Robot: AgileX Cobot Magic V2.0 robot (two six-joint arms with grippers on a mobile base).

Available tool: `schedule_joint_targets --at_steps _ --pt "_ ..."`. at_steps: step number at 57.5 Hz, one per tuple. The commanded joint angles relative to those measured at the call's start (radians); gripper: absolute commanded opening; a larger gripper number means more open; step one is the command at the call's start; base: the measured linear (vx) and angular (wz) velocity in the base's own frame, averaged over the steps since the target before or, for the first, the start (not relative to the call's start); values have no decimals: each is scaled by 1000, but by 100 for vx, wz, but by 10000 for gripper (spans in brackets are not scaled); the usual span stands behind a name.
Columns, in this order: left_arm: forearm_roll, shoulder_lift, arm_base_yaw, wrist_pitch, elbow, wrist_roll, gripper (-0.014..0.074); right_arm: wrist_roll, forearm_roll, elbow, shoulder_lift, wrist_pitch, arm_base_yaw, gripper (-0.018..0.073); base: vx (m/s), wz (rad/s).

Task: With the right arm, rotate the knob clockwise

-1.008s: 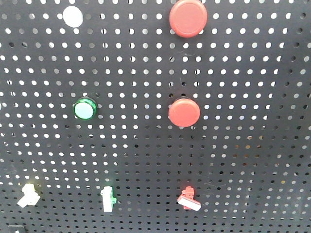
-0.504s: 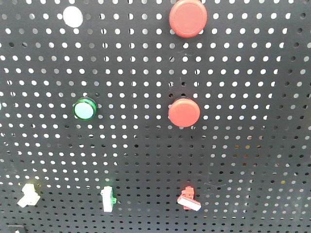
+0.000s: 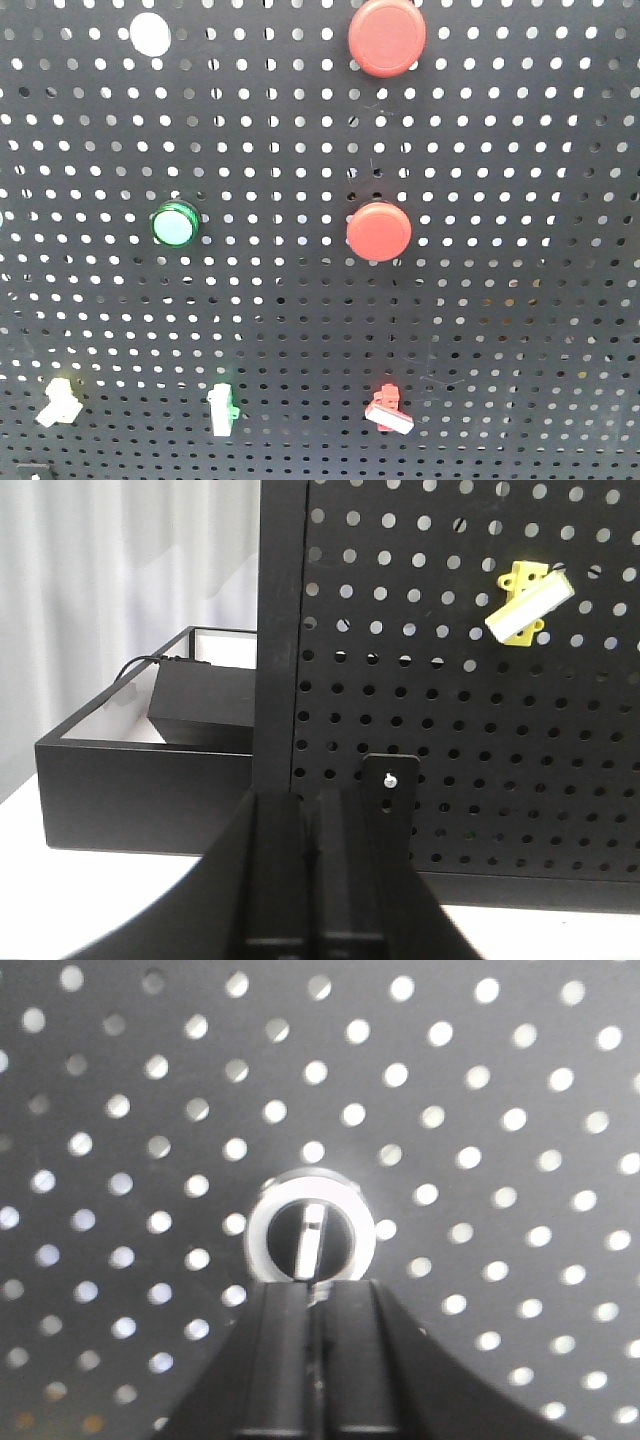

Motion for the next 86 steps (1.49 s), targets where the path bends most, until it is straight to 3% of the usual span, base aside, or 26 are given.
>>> schedule_joint_targets --at_steps 1,26,57,65,75,86 --pt "-8 3 3 -82 13 -10 -6 2 13 -27 6 -139 0 218 0 0" --pt "-8 3 3 -82 13 -10 -6 5 150 -27 6 -98 0 222 0 0" --pt "-8 3 3 -82 13 -10 -6 5 153 -27 62 -91 0 224 0 0" --pt "-8 3 3 -82 13 -10 -6 13 163 -27 76 -90 0 153 0 0" --pt "-8 3 3 -82 13 -10 -6 122 199 -27 76 -90 0 -16 0 0" --pt "-8 3 3 -82 13 -10 -6 345 201 -27 76 -84 0 -12 0 0"
